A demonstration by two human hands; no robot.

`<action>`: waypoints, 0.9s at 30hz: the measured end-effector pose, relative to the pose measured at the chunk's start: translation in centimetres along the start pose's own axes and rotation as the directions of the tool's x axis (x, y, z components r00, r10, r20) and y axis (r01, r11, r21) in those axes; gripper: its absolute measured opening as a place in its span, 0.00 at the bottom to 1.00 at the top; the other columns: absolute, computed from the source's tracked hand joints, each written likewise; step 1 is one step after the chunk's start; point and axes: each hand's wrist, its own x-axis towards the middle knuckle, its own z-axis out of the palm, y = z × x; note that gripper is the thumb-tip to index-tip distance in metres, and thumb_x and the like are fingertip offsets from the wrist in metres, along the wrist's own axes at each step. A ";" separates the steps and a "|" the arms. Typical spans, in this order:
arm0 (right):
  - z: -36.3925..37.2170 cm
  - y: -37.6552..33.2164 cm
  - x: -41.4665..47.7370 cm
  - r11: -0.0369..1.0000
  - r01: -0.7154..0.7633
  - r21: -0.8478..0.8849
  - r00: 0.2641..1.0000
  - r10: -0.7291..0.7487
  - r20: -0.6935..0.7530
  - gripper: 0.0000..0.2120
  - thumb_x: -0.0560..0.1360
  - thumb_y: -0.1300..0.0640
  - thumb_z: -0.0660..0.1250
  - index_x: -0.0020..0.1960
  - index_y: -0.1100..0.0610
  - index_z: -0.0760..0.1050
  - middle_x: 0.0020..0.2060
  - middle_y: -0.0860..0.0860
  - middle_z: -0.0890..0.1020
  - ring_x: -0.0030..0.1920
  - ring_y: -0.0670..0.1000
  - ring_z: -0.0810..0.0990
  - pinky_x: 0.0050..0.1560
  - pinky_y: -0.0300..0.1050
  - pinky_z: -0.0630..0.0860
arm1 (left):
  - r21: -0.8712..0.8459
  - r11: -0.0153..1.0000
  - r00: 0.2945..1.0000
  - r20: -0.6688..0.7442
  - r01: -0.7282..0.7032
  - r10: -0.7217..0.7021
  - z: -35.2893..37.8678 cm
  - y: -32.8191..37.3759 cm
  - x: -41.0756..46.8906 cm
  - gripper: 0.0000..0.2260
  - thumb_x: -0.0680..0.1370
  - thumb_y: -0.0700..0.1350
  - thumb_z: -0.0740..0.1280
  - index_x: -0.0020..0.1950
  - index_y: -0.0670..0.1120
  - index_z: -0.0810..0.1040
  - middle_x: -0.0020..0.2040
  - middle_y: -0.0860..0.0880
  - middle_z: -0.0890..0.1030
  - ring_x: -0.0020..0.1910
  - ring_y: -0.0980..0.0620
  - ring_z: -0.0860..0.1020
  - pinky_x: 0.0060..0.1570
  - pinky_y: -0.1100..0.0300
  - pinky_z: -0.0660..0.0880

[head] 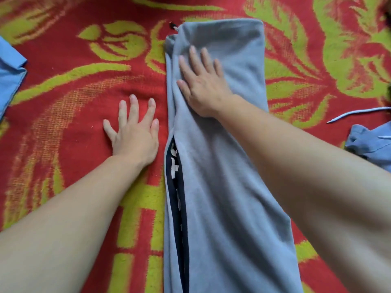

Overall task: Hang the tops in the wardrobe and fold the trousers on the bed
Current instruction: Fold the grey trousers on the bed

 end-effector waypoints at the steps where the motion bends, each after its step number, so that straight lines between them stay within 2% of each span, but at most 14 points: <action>1: 0.0 -0.3 0.6 0.999 0.052 -0.009 0.998 -0.052 0.021 0.28 0.85 0.43 0.44 0.82 0.51 0.44 0.81 0.54 0.44 0.80 0.60 0.41 0.78 0.59 0.43 | 0.025 1.000 1.000 0.010 -0.002 0.002 0.1 -0.1 0.1 0.23 0.84 0.56 0.44 0.79 0.62 0.45 0.81 0.51 0.42 0.79 0.47 0.40 0.71 0.31 0.45; 4: -1.4 0.1 1.7 0.988 0.140 0.061 0.988 -0.143 0.057 0.27 0.85 0.43 0.47 0.81 0.51 0.52 0.81 0.55 0.51 0.80 0.58 0.48 0.78 0.57 0.48 | 0.040 0.999 0.997 0.078 0.017 -0.020 0.4 -0.2 0.6 0.24 0.83 0.57 0.40 0.77 0.63 0.36 0.79 0.52 0.33 0.78 0.48 0.34 0.71 0.32 0.41; 6: -2.8 1.4 1.6 0.982 0.138 0.129 0.985 -0.123 -0.120 0.24 0.83 0.43 0.52 0.77 0.51 0.64 0.78 0.56 0.61 0.77 0.57 0.60 0.75 0.52 0.56 | 0.011 1.000 0.993 0.119 0.018 -0.020 0.7 -0.3 0.8 0.24 0.82 0.58 0.40 0.76 0.64 0.33 0.78 0.52 0.30 0.77 0.48 0.31 0.70 0.32 0.37; 7: -3.4 2.3 1.6 0.987 0.062 0.150 0.968 -0.022 -0.251 0.24 0.82 0.43 0.55 0.75 0.50 0.67 0.77 0.55 0.63 0.76 0.56 0.62 0.74 0.50 0.58 | 0.005 1.000 0.993 0.119 0.015 -0.016 0.7 -0.4 0.8 0.24 0.82 0.59 0.40 0.76 0.64 0.32 0.78 0.52 0.29 0.76 0.48 0.30 0.70 0.32 0.36; 9: -4.4 4.1 1.5 0.931 -0.232 0.283 0.840 0.338 -0.425 0.30 0.78 0.40 0.59 0.76 0.50 0.63 0.78 0.54 0.60 0.77 0.55 0.60 0.74 0.50 0.56 | 0.010 1.000 0.995 0.097 0.008 -0.009 0.9 -0.6 0.7 0.24 0.82 0.59 0.40 0.76 0.64 0.32 0.78 0.52 0.29 0.76 0.48 0.30 0.70 0.32 0.36; 10: -4.8 4.9 1.5 0.833 -0.387 0.395 0.750 0.534 -0.391 0.36 0.75 0.37 0.62 0.78 0.51 0.59 0.78 0.55 0.59 0.77 0.56 0.59 0.74 0.52 0.56 | 0.014 1.000 0.996 0.091 0.006 -0.007 0.9 -0.5 0.7 0.24 0.82 0.59 0.40 0.76 0.64 0.32 0.78 0.51 0.29 0.76 0.48 0.30 0.70 0.32 0.37; 11: -5.1 5.7 1.7 0.695 -0.512 0.505 0.667 0.692 -0.276 0.43 0.72 0.34 0.65 0.79 0.53 0.56 0.77 0.56 0.61 0.77 0.57 0.59 0.73 0.53 0.57 | 0.015 1.000 0.996 0.091 0.007 -0.008 1.0 -0.5 0.7 0.24 0.82 0.59 0.39 0.76 0.64 0.31 0.78 0.51 0.29 0.76 0.48 0.30 0.70 0.32 0.37; 12: -5.5 6.4 1.9 0.542 -0.592 0.597 0.606 0.787 -0.114 0.49 0.68 0.31 0.68 0.78 0.55 0.56 0.75 0.56 0.64 0.75 0.58 0.62 0.73 0.53 0.61 | 0.015 1.000 0.995 0.094 0.009 -0.010 1.1 -0.4 0.7 0.25 0.82 0.59 0.39 0.76 0.64 0.31 0.77 0.51 0.29 0.76 0.48 0.30 0.70 0.32 0.37; 13: -6.0 6.8 2.1 0.399 -0.625 0.671 0.578 0.814 0.054 0.52 0.65 0.30 0.71 0.77 0.57 0.58 0.73 0.55 0.67 0.73 0.58 0.67 0.71 0.53 0.65 | 0.012 1.000 0.995 0.095 0.012 -0.013 1.1 -0.4 0.7 0.25 0.81 0.59 0.38 0.75 0.64 0.30 0.77 0.51 0.29 0.76 0.48 0.30 0.70 0.32 0.37; 15: -6.8 7.4 2.4 0.209 -0.631 0.747 0.598 0.744 0.298 0.52 0.60 0.31 0.76 0.74 0.57 0.63 0.67 0.52 0.72 0.64 0.55 0.73 0.63 0.53 0.72 | 0.010 1.000 0.996 0.089 0.010 -0.010 1.2 -0.5 0.9 0.25 0.81 0.59 0.38 0.75 0.64 0.30 0.77 0.52 0.28 0.76 0.48 0.30 0.70 0.32 0.37; 18: -7.2 8.0 2.6 0.104 -0.606 0.788 0.677 0.588 0.443 0.42 0.59 0.40 0.80 0.68 0.56 0.72 0.57 0.48 0.80 0.53 0.51 0.80 0.57 0.51 0.77 | 0.007 1.000 0.998 0.058 -0.002 0.002 1.6 -0.7 0.8 0.24 0.81 0.59 0.38 0.75 0.64 0.31 0.77 0.52 0.29 0.76 0.48 0.30 0.69 0.32 0.37; 21: -7.1 7.7 2.3 0.006 -0.461 0.887 0.790 0.459 0.407 0.24 0.66 0.53 0.78 0.60 0.58 0.80 0.46 0.53 0.87 0.45 0.53 0.87 0.52 0.54 0.83 | 0.017 1.000 1.000 0.025 -0.012 0.011 2.0 -0.8 0.9 0.24 0.81 0.59 0.38 0.76 0.64 0.32 0.78 0.51 0.32 0.77 0.48 0.32 0.69 0.31 0.37; 24: -7.9 6.7 0.4 -0.071 -0.323 0.944 0.873 0.363 0.326 0.18 0.70 0.59 0.73 0.59 0.61 0.81 0.47 0.56 0.87 0.46 0.55 0.87 0.49 0.53 0.84 | 0.004 1.000 0.997 0.083 0.006 -0.006 1.8 -1.0 1.3 0.24 0.81 0.60 0.39 0.75 0.66 0.33 0.78 0.53 0.31 0.77 0.49 0.31 0.69 0.32 0.36; 27: -9.8 6.0 -2.5 -0.093 -0.245 0.965 0.919 0.296 0.261 0.13 0.71 0.64 0.69 0.55 0.62 0.81 0.47 0.58 0.86 0.45 0.57 0.86 0.48 0.53 0.83 | -0.046 0.999 0.987 0.160 0.010 -0.002 0.7 -0.8 1.3 0.24 0.82 0.61 0.42 0.77 0.66 0.37 0.78 0.53 0.31 0.77 0.50 0.31 0.69 0.33 0.34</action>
